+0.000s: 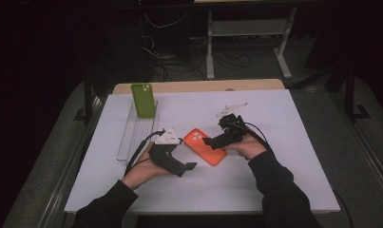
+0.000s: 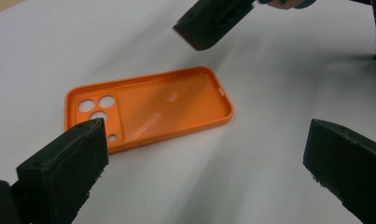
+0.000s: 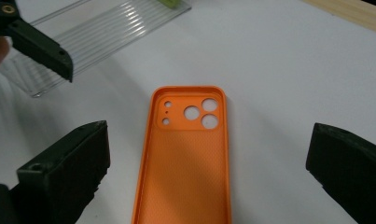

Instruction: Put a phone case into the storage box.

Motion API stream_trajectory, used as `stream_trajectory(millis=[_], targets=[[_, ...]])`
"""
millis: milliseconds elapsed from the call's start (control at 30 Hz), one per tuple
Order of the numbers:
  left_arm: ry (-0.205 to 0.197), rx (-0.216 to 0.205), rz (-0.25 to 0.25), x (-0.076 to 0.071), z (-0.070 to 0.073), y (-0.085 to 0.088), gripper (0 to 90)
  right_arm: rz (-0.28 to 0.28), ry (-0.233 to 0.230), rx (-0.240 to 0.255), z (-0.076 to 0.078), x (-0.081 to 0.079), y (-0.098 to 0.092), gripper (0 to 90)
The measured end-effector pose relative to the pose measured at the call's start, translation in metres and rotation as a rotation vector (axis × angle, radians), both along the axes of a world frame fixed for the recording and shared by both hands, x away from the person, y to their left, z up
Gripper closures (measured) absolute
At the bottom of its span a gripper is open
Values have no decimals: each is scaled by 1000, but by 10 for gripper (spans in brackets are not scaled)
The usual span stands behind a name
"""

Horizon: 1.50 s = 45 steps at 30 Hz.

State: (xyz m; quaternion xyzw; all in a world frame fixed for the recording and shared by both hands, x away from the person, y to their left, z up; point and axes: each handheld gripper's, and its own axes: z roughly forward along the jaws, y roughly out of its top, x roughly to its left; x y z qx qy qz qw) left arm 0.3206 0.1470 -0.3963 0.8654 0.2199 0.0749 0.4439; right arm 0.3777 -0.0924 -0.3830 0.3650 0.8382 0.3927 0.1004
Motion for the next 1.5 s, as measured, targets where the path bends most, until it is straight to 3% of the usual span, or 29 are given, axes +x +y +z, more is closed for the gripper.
stream_trajectory(millis=[333,433,767,867,933,1500], targets=[[-5,21,-13,1,0,0,0,-8,59,-64,-5,7,14,0],[0,7,-6,0,0,-1,0,-7,77,-89,-8,9,17,0],[-2,19,-12,0,0,-1,0,4,168,-161,-16,13,24,0],[10,-6,-2,-1,0,-3,0,11,202,-173,-20,15,26,0],[2,14,-13,0,0,-2,0,8,208,-194,-23,14,29,0],[0,15,-11,-1,0,-3,0,30,291,-330,-49,15,46,0]])
